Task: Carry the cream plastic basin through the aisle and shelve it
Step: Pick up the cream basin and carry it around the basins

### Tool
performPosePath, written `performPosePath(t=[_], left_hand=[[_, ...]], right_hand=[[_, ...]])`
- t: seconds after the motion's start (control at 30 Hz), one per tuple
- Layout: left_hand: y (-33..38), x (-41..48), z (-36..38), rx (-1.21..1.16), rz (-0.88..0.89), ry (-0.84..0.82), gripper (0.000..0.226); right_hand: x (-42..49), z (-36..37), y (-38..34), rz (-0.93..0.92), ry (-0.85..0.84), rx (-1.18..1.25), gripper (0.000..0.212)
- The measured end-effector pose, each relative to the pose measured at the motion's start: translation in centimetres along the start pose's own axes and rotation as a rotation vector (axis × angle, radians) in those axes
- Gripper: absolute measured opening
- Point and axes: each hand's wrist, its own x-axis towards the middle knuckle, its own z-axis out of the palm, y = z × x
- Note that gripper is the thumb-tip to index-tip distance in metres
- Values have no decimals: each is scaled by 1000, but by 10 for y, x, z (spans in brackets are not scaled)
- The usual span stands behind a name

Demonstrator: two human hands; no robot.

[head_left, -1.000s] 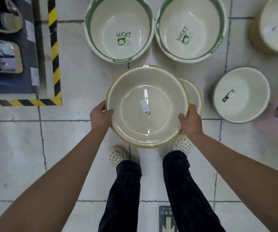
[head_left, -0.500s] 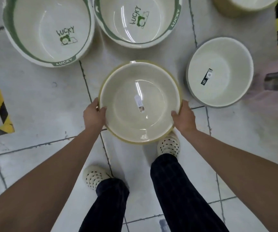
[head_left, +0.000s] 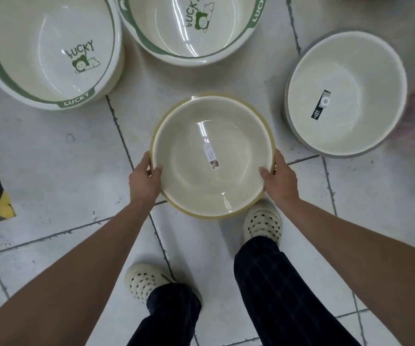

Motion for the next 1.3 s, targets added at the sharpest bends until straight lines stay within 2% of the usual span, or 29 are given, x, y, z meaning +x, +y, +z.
performPosePath(t=[0.17, 0.33, 0.4, 0.47, 0.57, 0.63, 0.8, 0.97, 1.13, 1.3], left_hand=[[-2, 13, 4, -71, -27, -42, 55], [2, 23, 3, -79, -27, -90, 58], [7, 28, 0, -54, -78, -139, 58], [15, 37, -7, -30, -160, -218, 53], [38, 37, -15, -19, -184, -294, 38], [58, 27, -18, -24, -167, -295, 38], [118, -11, -27, 41, -90, -328, 53], [206, -51, -33, 124, 2, -377, 47], [284, -88, -25, 178, 72, -391, 46], [335, -102, -10, 161, 59, -399, 47]], right_hand=[[10, 7, 6, 99, -42, 143, 67], [15, 16, 5, 131, -13, 256, 67], [20, 15, 2, 167, -25, 304, 66], [23, 11, -1, 221, -38, 381, 65], [22, -4, -5, 264, -27, 466, 60], [14, -22, -5, 279, -12, 504, 58], [-27, -80, -3, 266, 25, 558, 55], [-63, -154, -10, 291, 100, 610, 49], [-89, -231, -17, 290, 122, 705, 55], [-93, -282, -23, 260, 161, 713, 59]])
